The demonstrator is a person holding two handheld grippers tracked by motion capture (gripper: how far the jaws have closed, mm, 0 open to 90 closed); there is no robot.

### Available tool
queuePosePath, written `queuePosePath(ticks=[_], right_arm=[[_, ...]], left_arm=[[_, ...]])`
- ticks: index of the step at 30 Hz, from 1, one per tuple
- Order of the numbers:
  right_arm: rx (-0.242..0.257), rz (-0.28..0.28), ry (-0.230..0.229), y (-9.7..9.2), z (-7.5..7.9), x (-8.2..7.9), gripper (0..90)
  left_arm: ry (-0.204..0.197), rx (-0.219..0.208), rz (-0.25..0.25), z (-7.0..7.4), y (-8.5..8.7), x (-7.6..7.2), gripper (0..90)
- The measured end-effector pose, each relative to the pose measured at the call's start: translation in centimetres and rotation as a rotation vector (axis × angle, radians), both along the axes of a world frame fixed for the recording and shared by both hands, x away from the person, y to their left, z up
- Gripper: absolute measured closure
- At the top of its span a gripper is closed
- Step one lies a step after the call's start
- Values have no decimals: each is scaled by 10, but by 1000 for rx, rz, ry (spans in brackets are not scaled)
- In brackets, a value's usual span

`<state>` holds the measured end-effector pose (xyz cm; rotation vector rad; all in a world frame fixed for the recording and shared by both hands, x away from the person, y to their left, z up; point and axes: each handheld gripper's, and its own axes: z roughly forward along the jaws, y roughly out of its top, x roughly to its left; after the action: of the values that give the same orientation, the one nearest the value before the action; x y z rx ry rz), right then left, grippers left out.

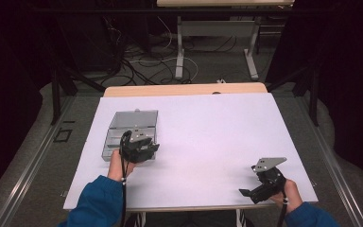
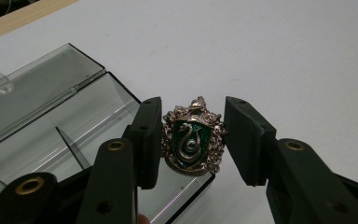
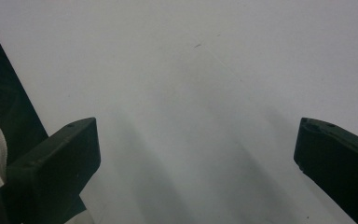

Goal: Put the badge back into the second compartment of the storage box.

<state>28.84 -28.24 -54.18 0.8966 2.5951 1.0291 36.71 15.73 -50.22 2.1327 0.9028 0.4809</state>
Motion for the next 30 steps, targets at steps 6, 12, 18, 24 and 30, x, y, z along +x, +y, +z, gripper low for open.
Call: queuePosePath(ticks=[6, 12, 18, 24, 30], right_arm=[[1, -8, -2, 2, 0, -1, 1], [-12, 0, 6, 1, 2, -1, 1], [-16, 11, 9, 2, 1, 0, 2], [-7, 2, -7, 2, 0, 0, 1], [-9, -3, -4, 1, 1, -2, 1]], left_arm=[[-2, -2, 20, 2, 7, 1, 587], [-5, -1, 30, 3, 13, 2, 587], [-5, -3, 43, 4, 18, 4, 587], [-12, -10, 61, 5, 21, 5, 586], [-21, -15, 73, 7, 25, 7, 587]])
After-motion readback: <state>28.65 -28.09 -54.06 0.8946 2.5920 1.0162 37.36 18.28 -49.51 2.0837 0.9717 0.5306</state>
